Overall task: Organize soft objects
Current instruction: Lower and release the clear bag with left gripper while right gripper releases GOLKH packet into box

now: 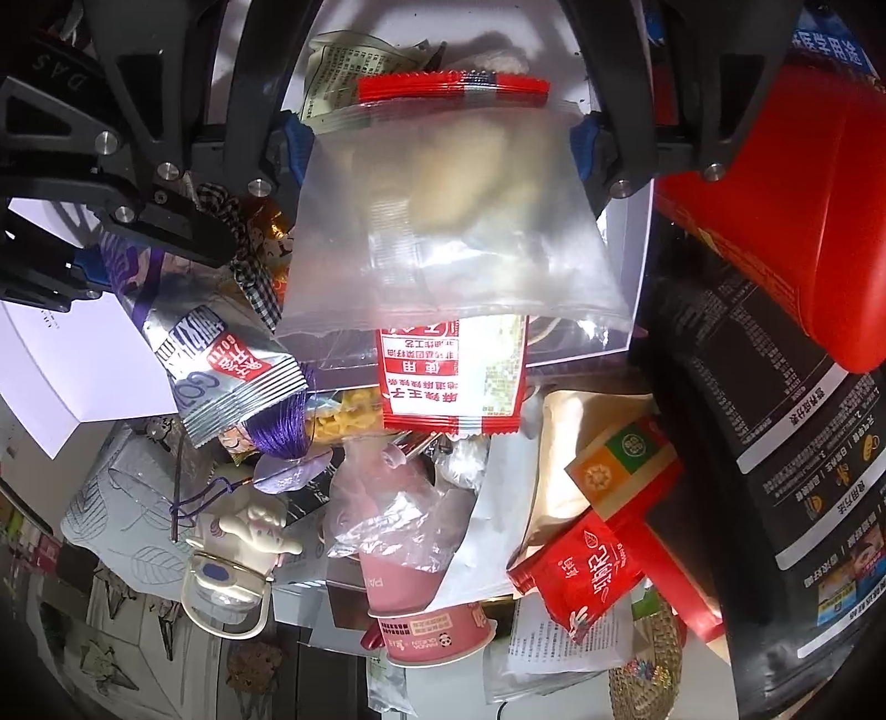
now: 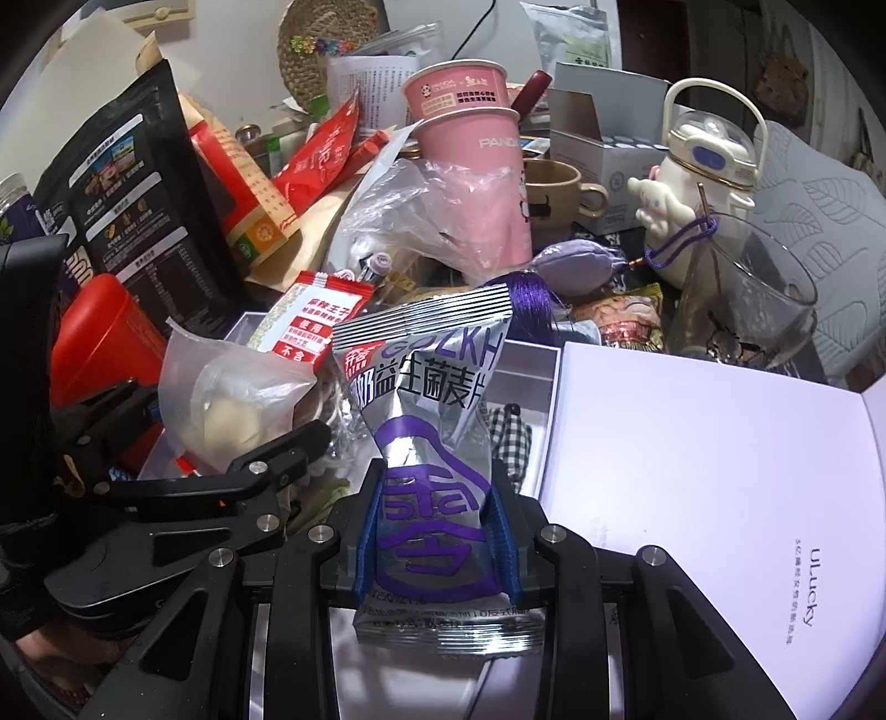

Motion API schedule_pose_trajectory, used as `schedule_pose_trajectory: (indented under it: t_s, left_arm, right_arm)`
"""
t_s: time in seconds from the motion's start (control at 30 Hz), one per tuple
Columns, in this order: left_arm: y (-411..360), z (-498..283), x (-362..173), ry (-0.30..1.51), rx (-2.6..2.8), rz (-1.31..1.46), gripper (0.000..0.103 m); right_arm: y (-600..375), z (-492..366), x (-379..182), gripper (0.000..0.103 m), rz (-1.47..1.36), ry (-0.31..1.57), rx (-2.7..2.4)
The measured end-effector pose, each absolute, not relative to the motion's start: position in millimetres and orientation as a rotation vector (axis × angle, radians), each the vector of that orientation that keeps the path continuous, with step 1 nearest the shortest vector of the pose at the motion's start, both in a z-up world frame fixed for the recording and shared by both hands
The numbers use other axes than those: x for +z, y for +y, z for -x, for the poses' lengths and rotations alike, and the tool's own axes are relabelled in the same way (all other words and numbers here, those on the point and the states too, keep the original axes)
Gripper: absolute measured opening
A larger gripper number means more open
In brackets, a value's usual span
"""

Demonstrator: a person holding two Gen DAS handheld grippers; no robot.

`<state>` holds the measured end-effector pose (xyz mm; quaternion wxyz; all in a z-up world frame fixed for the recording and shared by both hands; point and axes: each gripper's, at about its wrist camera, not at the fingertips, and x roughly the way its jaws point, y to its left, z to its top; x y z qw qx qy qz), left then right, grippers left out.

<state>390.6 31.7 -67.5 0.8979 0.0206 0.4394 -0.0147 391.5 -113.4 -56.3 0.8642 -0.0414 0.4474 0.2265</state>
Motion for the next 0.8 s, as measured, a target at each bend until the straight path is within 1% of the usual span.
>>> schedule_pose_trajectory:
  t_s: [0.07, 0.1, 0.17, 0.2, 0.23, 0.27, 0.5, 0.8]
  left_arm:
    - [33, -393, -69, 0.931, -0.015, -0.041, 0.079]
    - [34, -394, -70, 0.938, -0.008, -0.040, 0.080]
    - [36, -395, -71, 0.946, 0.001, -0.031, 0.084]
    - [37, -396, -71, 0.948, 0.001, -0.026, 0.085]
    - [37, -396, -72, 0.951, 0.009, -0.031, 0.088]
    - [36, -397, -72, 0.955, 0.017, -0.042, 0.090]
    - [33, -396, -70, 0.965, 0.031, -0.062, 0.091]
    - [28, -376, -48, 0.914, 0.061, -0.068, 0.091]
  right_arm:
    - [-115, -393, -56, 0.035, 0.077, 0.945, 0.473]
    - [-115, -393, -57, 0.037, 0.073, 0.950, 0.471]
    - [-117, -395, -56, 0.049, 0.068, 0.954, 0.459]
    - [-118, -395, -56, 0.050, 0.061, 0.955, 0.461]
    - [-119, -394, -55, 0.052, 0.051, 0.953, 0.470]
    - [-119, -394, -54, 0.052, 0.051, 0.951, 0.473]
    - [-117, -389, -48, 0.052, 0.063, 0.930, 0.466]
    - [-128, -377, -34, 0.052, 0.045, 0.893, 0.451]
